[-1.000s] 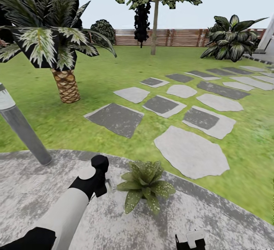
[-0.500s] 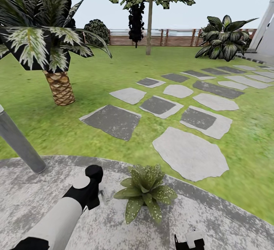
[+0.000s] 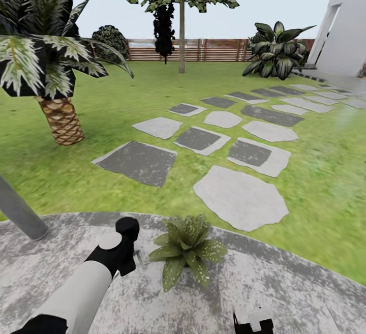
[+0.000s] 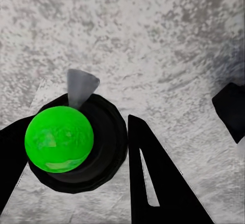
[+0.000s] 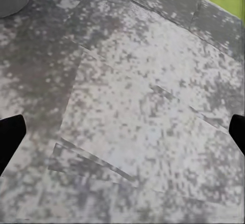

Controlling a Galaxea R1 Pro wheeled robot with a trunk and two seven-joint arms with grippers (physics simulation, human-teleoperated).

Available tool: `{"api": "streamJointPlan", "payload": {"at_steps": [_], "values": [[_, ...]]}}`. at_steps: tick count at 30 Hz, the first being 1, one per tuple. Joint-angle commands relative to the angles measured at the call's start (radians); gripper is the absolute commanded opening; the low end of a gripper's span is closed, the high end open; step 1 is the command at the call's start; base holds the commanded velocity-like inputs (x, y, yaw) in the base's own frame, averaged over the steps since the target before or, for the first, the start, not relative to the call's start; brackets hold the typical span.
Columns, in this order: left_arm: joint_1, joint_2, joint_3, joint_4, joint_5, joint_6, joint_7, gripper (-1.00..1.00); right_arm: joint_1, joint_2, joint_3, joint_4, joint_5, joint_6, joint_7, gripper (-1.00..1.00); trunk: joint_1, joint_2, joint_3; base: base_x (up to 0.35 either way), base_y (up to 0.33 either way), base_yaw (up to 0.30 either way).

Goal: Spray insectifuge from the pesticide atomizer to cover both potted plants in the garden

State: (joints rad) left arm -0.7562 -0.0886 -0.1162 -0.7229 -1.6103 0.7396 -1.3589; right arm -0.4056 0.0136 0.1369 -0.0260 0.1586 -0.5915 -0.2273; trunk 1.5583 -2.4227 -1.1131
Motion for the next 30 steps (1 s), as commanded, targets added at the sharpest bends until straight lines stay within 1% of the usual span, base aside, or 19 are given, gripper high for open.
{"api": "streamJointPlan", "payload": {"at_steps": [1,3,4,6,7,8,9,11,13,16,17,21,26,30], "values": [[-0.001,0.001,-0.002,-0.001,-0.005,0.010,-0.008,-1.00,-0.001,0.000,0.006,0.001,0.007,-0.001,-0.010,1.00,0.000,0.000,-0.001,-0.106,0.271,-0.279],[-0.003,-0.001,-0.003,0.000,-0.007,0.010,-0.010,-1.00,-0.001,0.000,0.006,0.001,0.007,-0.001,-0.010,1.00,0.000,0.000,-0.001,0.060,0.281,-0.184],[-0.014,-0.024,-0.005,0.000,-0.010,0.007,-0.016,-1.00,-0.001,0.000,0.006,0.001,0.007,-0.001,-0.010,1.00,0.000,0.000,-0.001,0.226,0.133,-0.020],[-0.048,-0.041,-0.008,0.000,-0.012,0.007,-0.018,-1.00,-0.001,0.000,0.006,0.001,0.007,-0.001,-0.010,1.00,0.000,0.000,-0.001,0.088,0.048,-0.007],[-0.065,-0.051,-0.036,0.000,-0.011,0.006,-0.019,-1.00,-0.001,0.000,0.006,0.001,0.007,-0.001,-0.010,1.00,0.000,0.000,-0.001,0.013,0.007,-0.001],[-0.070,-0.059,-0.067,0.000,-0.010,0.006,-0.026,-1.00,-0.001,0.000,0.006,0.001,0.007,-0.001,-0.010,1.00,0.000,0.000,-0.001,0.004,0.002,0.000],[-0.071,-0.064,-0.079,0.000,-0.010,0.006,-0.036,-1.00,-0.001,-0.002,0.006,0.001,0.008,-0.001,-0.010,1.00,0.000,0.000,-0.001,0.002,0.001,0.000],[-0.073,-0.065,-0.088,0.000,-0.011,0.005,-0.051,-1.00,-0.001,-0.004,0.006,0.001,0.009,-0.001,-0.010,1.00,0.000,0.000,-0.001,0.001,0.000,0.000],[-0.094,-0.064,-0.091,0.000,-0.009,0.005,-0.073,-1.00,-0.001,-0.005,0.006,0.001,0.010,-0.001,-0.010,1.00,0.000,0.000,-0.001,0.000,0.000,0.000],[-0.112,-0.069,-0.092,-0.001,-0.010,0.004,-0.146,-1.00,-0.001,-0.005,0.006,0.001,0.010,-0.001,-0.010,1.00,0.000,0.000,-0.001,0.000,0.000,0.000],[-0.114,-0.068,-0.092,-0.001,-0.010,0.003,-0.154,-1.00,-0.001,-0.005,0.006,0.001,0.010,-0.001,-0.010,1.00,0.000,0.000,-0.001,0.000,0.000,0.000],[-0.112,-0.060,-0.094,0.000,-0.012,0.002,-0.161,-1.00,-0.001,-0.005,0.006,0.001,0.009,-0.001,-0.010,1.00,0.000,0.000,-0.001,0.000,0.000,0.000],[-0.106,-0.060,-0.095,0.009,-0.013,0.002,-0.159,-1.00,-0.001,-0.004,0.006,0.001,0.009,-0.001,-0.010,1.00,0.000,0.000,-0.001,0.000,0.000,-0.014],[-0.104,-0.059,-0.097,0.010,-0.015,0.003,-0.156,-1.00,-0.001,-0.004,0.006,0.001,0.008,-0.001,-0.010,1.00,0.000,0.000,-0.001,-0.033,0.025,-0.236]]}}
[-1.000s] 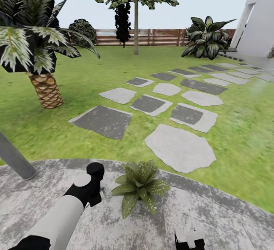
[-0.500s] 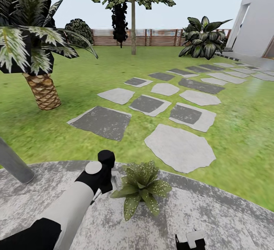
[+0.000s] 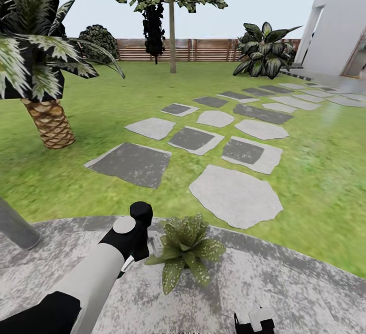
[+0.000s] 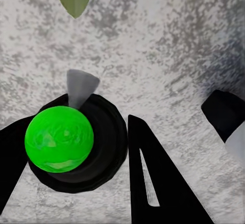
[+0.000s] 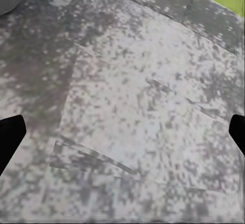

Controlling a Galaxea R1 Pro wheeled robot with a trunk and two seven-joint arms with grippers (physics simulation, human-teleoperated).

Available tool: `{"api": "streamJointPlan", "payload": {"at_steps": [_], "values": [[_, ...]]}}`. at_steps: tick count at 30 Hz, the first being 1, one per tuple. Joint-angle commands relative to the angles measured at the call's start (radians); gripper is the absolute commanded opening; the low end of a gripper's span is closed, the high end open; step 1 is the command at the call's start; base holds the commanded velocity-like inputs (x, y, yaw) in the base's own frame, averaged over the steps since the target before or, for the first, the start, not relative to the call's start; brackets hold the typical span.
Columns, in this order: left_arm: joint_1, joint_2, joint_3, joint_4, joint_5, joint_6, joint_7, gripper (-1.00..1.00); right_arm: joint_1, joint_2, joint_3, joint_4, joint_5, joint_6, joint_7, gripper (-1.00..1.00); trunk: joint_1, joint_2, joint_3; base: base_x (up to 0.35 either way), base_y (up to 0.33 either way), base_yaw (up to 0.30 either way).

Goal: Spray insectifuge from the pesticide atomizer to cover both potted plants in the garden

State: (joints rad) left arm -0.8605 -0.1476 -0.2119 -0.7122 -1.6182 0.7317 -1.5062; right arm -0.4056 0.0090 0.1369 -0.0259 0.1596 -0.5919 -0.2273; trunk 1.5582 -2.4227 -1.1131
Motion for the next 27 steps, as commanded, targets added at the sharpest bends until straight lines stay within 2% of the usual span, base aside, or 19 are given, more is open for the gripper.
{"api": "streamJointPlan", "payload": {"at_steps": [1,6,14,19,23,25,27], "values": [[0.000,0.000,-0.002,-0.001,-0.007,0.011,-0.008,-1.00,-0.001,0.000,0.006,0.001,0.007,0.000,-0.010,1.00,0.000,0.000,-0.001,-0.160,0.150,-0.280],[-0.002,0.000,-0.001,0.000,-0.009,0.011,-0.005,-1.00,-0.001,0.000,0.006,0.001,0.007,0.000,-0.010,1.00,0.000,0.000,-0.001,-0.046,0.266,-0.281],[0.001,-0.001,0.000,0.000,-0.008,0.012,-0.005,-1.00,-0.001,0.000,0.006,0.001,0.007,0.000,-0.010,1.00,0.000,0.000,-0.001,0.171,0.262,-0.145],[0.018,0.008,-0.011,0.004,-0.009,0.010,0.000,-1.00,-0.001,0.001,0.006,0.001,0.007,0.000,-0.010,1.00,0.000,0.000,-0.001,0.029,0.027,-0.004],[0.078,0.012,-0.015,-0.007,-0.007,0.009,0.002,-1.00,-0.001,0.002,0.006,0.001,0.007,0.000,-0.010,1.00,0.000,0.000,-0.001,0.001,0.001,0.000],[0.077,0.005,-0.013,-0.011,-0.006,0.008,0.002,-1.00,-0.001,0.002,0.006,0.001,0.008,0.000,-0.010,1.00,0.000,0.000,-0.001,0.000,0.000,0.000],[0.073,-0.012,-0.012,-0.018,-0.003,0.009,0.001,-1.00,-0.001,0.002,0.006,0.001,0.008,0.000,-0.010,1.00,0.000,0.000,-0.001,0.000,0.000,0.000]]}}
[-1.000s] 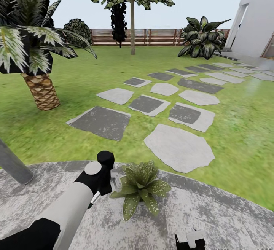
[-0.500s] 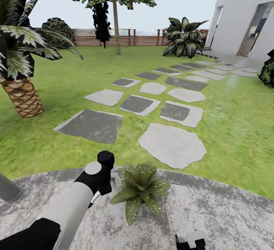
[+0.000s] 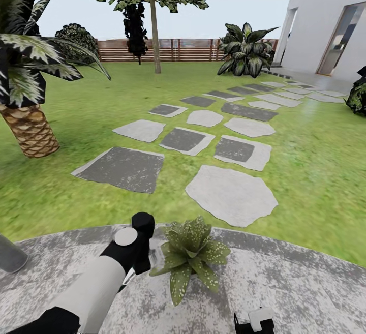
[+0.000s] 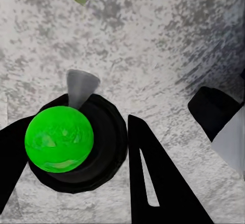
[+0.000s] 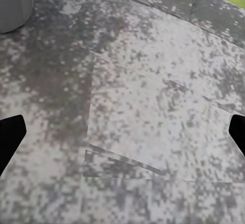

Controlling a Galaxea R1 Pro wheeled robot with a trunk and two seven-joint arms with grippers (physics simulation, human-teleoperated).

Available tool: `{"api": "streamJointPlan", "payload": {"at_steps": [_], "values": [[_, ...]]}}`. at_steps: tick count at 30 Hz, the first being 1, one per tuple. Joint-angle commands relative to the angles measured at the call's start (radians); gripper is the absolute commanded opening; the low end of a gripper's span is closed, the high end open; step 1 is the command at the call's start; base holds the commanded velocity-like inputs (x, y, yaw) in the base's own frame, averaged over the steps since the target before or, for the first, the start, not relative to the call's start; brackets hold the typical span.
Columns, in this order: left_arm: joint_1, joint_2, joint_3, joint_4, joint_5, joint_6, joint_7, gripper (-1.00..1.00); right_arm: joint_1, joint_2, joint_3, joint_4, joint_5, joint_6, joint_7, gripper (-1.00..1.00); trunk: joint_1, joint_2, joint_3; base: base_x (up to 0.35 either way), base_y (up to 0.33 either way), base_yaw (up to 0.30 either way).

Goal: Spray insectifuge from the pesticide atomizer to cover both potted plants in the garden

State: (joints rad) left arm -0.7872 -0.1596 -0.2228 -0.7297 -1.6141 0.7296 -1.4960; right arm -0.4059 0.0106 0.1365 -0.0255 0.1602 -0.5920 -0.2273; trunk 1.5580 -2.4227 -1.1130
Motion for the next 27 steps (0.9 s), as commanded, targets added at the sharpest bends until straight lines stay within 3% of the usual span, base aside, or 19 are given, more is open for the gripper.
{"api": "streamJointPlan", "payload": {"at_steps": [1,7,14,20,23,27], "values": [[-0.002,-0.007,-0.001,-0.012,-0.006,0.010,-0.009,-1.00,-0.001,0.000,0.006,0.001,0.007,0.000,-0.010,1.00,0.000,0.000,-0.001,0.000,0.000,0.000],[-0.011,0.001,0.005,-0.045,-0.001,0.013,-0.014,-1.00,-0.001,0.000,0.006,0.001,0.007,0.000,-0.010,1.00,0.000,0.000,-0.001,0.000,0.000,0.000],[-0.032,-0.015,0.004,-0.078,0.002,0.016,-0.024,-1.00,-0.001,0.000,0.006,0.001,0.007,0.000,-0.010,1.00,0.000,0.000,-0.001,0.000,0.000,0.000],[-0.014,-0.001,0.000,-0.079,0.000,0.009,-0.021,-1.00,-0.001,0.000,0.006,0.001,0.007,0.000,-0.010,1.00,0.000,0.000,-0.001,0.000,0.000,0.000],[-0.014,0.011,0.004,-0.069,0.002,-0.036,-0.010,-1.00,-0.001,-0.002,0.006,0.001,0.008,0.000,-0.010,1.00,0.000,0.000,-0.001,0.000,0.000,0.000],[-0.018,0.003,0.009,-0.084,0.003,-0.046,-0.010,-1.00,-0.001,-0.002,0.006,0.001,0.008,0.000,-0.010,1.00,0.000,0.000,-0.001,0.000,0.000,0.000]]}}
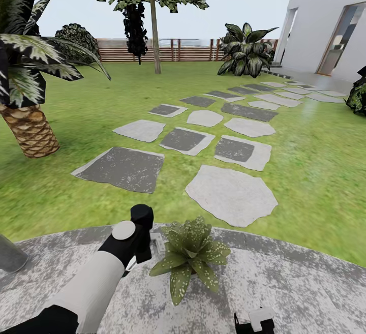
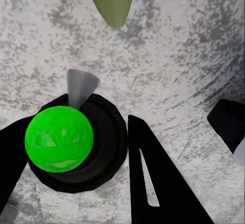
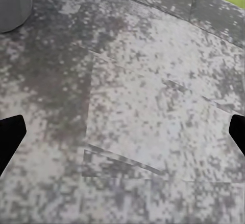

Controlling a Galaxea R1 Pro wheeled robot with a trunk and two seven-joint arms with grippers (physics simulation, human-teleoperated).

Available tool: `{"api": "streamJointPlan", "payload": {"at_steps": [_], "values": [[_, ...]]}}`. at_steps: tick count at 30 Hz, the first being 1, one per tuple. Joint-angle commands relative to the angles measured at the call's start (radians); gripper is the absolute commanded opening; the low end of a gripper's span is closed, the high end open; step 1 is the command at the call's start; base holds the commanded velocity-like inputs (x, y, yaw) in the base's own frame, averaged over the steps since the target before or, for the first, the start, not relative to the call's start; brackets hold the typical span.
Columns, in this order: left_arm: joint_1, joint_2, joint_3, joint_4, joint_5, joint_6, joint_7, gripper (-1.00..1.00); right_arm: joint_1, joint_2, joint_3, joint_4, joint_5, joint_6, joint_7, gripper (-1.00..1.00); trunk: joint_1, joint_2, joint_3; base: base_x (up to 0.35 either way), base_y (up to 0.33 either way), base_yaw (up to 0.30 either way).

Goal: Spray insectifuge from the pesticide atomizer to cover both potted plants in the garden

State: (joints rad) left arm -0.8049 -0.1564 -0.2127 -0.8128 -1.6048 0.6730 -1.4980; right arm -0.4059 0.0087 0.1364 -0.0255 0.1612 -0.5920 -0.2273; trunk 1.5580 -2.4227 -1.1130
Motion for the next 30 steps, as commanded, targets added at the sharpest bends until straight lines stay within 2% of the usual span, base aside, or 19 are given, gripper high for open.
{"api": "streamJointPlan", "payload": {"at_steps": [1,2,8,19,22,30], "values": [[-0.004,-0.005,-0.002,-0.007,-0.007,0.011,-0.011,-1.00,-0.001,0.000,0.006,0.001,0.006,0.000,-0.010,1.00,0.000,0.000,-0.001,0.000,0.000,0.000],[-0.010,-0.016,-0.003,-0.055,-0.007,0.014,-0.022,-1.00,-0.001,0.001,0.006,0.000,0.006,0.000,-0.010,1.00,0.000,0.000,-0.001,0.000,0.000,0.000],[0.002,-0.006,-0.002,-0.056,-0.007,0.013,-0.008,-1.00,-0.001,0.001,0.006,0.001,0.006,0.000,-0.010,1.00,0.000,0.000,-0.001,-0.075,0.054,-0.011],[0.003,-0.006,-0.002,-0.055,-0.007,0.013,-0.007,-1.00,-0.001,0.001,0.006,0.001,0.006,0.000,-0.010,1.00,0.000,0.000,-0.001,-0.047,0.285,-0.275],[0.003,-0.006,-0.003,-0.055,-0.008,0.013,-0.006,-1.00,-0.001,0.004,0.008,0.001,0.005,-0.002,-0.010,1.00,0.000,0.000,-0.001,0.000,0.303,-0.059],[0.005,-0.008,-0.005,-0.053,-0.009,0.014,-0.009,-1.00,-0.001,0.004,0.006,0.001,0.006,-0.002,-0.010,1.00,0.000,0.000,-0.001,0.199,0.245,-0.004]]}}
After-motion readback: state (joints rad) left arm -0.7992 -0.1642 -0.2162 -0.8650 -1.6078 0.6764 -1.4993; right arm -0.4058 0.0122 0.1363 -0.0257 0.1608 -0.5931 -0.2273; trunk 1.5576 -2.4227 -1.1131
